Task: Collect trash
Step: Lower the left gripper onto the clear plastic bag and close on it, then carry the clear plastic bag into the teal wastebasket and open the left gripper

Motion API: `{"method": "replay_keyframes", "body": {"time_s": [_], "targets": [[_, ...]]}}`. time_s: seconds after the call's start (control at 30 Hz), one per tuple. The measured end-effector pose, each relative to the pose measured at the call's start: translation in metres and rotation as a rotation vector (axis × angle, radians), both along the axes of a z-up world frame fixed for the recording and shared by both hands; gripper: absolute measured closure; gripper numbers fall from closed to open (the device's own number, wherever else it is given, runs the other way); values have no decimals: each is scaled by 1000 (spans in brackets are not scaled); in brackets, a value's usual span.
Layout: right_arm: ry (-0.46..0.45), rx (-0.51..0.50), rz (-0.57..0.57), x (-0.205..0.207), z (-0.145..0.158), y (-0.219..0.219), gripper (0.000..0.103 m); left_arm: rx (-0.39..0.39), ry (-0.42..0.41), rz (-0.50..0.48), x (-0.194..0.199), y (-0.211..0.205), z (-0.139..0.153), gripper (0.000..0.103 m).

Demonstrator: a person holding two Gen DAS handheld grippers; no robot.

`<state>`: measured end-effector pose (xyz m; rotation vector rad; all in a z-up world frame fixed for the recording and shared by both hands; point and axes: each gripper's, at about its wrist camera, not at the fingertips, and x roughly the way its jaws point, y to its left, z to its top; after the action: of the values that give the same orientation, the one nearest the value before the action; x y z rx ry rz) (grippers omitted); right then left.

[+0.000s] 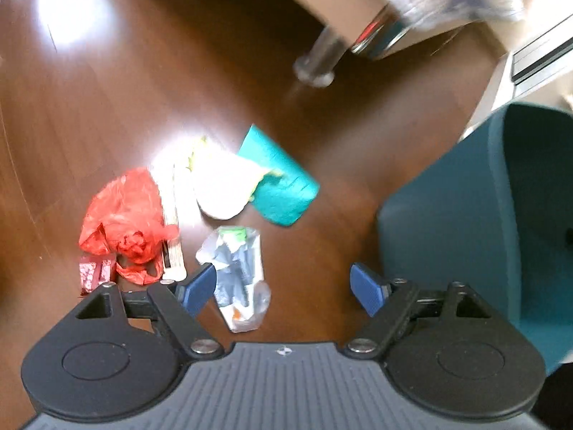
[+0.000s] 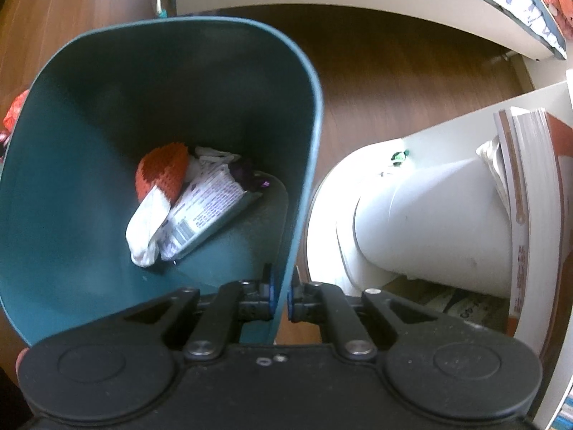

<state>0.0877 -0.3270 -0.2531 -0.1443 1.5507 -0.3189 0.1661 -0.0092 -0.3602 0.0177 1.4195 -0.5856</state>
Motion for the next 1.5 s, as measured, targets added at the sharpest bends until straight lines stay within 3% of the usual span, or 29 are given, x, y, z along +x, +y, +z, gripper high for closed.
{"method": "replay_keyframes", "body": {"time_s": [0.2, 0.37, 0.6, 0.73, 0.87, 1.03, 1.23, 1.4, 1.5], "targets": [[27, -4, -24, 1, -2, 0, 96, 23, 104, -2, -2, -9, -58, 21], [29, -9, -33, 8, -2, 1, 96, 90, 127, -4, -5, -19, -99, 21], [29, -17, -23, 7, -1, 5, 95, 137, 123, 2, -1, -19, -127, 22], [31, -16, -24, 8, 1, 6, 95, 154, 146, 10, 0, -17, -136, 51], [29, -14, -32, 1, -3, 2, 95, 153, 150, 26, -3, -18, -146, 71], [26, -13, -41, 1, -4, -1, 95, 164, 128, 35, -4, -10, -138, 90], [-6, -33, -32, 0, -2, 3, 96, 157, 103, 42, -4, 2, -114, 92], [-27, -34, -25, 4, -1, 1, 97, 96, 35, 30, -5, 10, -60, 93], [-32, -41, -6, 7, -1, 2, 98, 6, 15, 50, -3, 16, -16, 93]]}}
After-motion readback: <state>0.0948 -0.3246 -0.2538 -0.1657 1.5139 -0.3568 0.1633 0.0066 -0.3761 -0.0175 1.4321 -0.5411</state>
